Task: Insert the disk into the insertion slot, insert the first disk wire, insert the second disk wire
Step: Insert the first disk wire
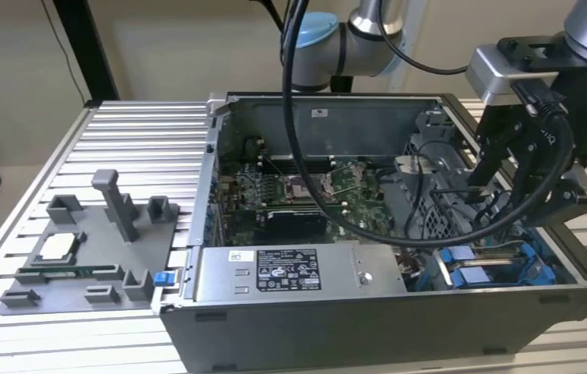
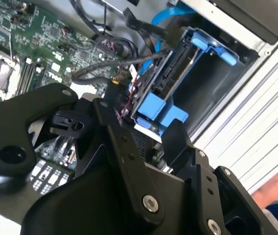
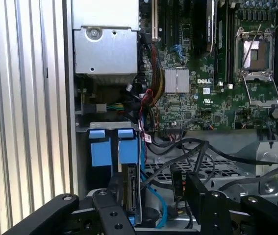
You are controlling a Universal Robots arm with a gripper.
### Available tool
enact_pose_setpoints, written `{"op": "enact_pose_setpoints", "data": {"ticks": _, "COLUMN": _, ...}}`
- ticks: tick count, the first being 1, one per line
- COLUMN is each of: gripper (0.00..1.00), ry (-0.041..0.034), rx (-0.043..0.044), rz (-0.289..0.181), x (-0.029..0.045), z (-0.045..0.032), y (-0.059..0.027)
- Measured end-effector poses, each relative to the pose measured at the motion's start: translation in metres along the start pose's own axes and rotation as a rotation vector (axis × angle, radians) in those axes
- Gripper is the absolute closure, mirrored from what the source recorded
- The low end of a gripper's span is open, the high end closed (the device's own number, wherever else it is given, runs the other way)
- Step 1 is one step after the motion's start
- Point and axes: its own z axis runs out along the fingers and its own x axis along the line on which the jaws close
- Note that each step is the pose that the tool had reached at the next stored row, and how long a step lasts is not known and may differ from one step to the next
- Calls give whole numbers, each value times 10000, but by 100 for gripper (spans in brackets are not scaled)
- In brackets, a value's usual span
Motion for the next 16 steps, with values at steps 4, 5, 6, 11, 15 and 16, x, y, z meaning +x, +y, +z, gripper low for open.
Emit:
{"op": "enact_pose_setpoints", "data": {"ticks": 4, "gripper": 0, "ry": -19, "rx": -1, "rz": 1, "x": -68, "z": 22, "y": 3}}
{"op": "enact_pose_setpoints", "data": {"ticks": 5, "gripper": 0, "ry": -21, "rx": -1, "rz": 4, "x": -82, "z": 27, "y": 4}}
{"op": "enact_pose_setpoints", "data": {"ticks": 6, "gripper": 0, "ry": -24, "rx": -1, "rz": 8, "x": -97, "z": 31, "y": 4}}
{"op": "enact_pose_setpoints", "data": {"ticks": 11, "gripper": 0, "ry": -108, "rx": -1, "rz": 31, "x": -132, "z": 39, "y": 6}}
{"op": "enact_pose_setpoints", "data": {"ticks": 15, "gripper": 0, "ry": -131, "rx": 3, "rz": 69, "x": -133, "z": 38, "y": 6}}
{"op": "enact_pose_setpoints", "data": {"ticks": 16, "gripper": 0, "ry": -137, "rx": 4, "rz": 74, "x": -133, "z": 39, "y": 6}}
